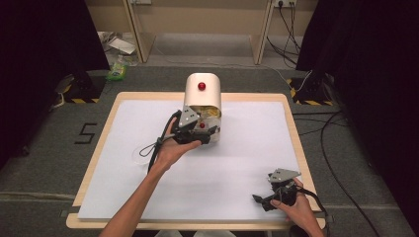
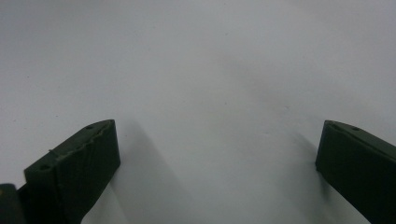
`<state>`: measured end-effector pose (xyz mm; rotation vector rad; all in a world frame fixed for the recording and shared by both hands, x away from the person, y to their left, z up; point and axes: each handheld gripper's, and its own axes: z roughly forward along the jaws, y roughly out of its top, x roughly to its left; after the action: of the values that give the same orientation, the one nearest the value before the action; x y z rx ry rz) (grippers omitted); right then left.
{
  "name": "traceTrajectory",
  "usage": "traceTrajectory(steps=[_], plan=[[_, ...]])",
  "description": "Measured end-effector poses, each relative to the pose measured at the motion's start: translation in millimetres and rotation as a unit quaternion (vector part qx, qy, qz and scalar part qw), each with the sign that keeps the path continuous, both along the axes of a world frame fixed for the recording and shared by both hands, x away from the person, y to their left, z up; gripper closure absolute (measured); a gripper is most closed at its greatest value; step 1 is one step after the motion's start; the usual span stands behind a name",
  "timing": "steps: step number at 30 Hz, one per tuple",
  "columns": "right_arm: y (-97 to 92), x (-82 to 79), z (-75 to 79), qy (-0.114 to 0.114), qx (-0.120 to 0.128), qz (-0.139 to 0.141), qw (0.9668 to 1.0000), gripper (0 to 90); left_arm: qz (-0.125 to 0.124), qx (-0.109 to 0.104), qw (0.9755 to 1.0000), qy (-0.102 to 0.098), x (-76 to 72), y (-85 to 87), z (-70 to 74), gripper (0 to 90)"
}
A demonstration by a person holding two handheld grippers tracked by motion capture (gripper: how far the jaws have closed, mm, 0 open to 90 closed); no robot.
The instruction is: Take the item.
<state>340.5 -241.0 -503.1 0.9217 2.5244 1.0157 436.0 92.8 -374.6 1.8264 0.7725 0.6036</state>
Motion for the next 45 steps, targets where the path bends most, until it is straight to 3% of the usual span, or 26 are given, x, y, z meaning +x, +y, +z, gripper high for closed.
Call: traceTrajectory(steps=[5, 8, 14, 20, 45], plan=[[0.1, -0.1, 0.1, 0.001, 0.0, -0.001, 1.0, 0.3, 0.007, 0.001, 0.9999, 0.01, 8.4, -1.0, -1.8, 26.8], [0.0, 0.1, 0.0, 0.0, 0.0, 0.0, 1.0, 0.3, 0.018, 0.012, 0.9995, 0.021, 15.2, -2.1, -6.4, 26.6], [-0.2, 0.4, 0.0, -0.002, 0.0, 0.002, 1.0, 0.3, 0.022, 0.02, 0.9993, 0.024, 14.7, -1.4, -5.8, 25.9], [0.1, -0.1, 0.1, 0.001, 0.0, -0.001, 1.0, 0.3, 0.012, 0.038, 0.9988, 0.028, 4.1, -1.5, -6.3, 24.9], [-0.1, 0.1, 0.0, -0.001, -0.001, 0.001, 1.0, 0.3, -0.01, 0.055, 0.9982, 0.02, -33.6, 0.1, -13.9, 24.8]])
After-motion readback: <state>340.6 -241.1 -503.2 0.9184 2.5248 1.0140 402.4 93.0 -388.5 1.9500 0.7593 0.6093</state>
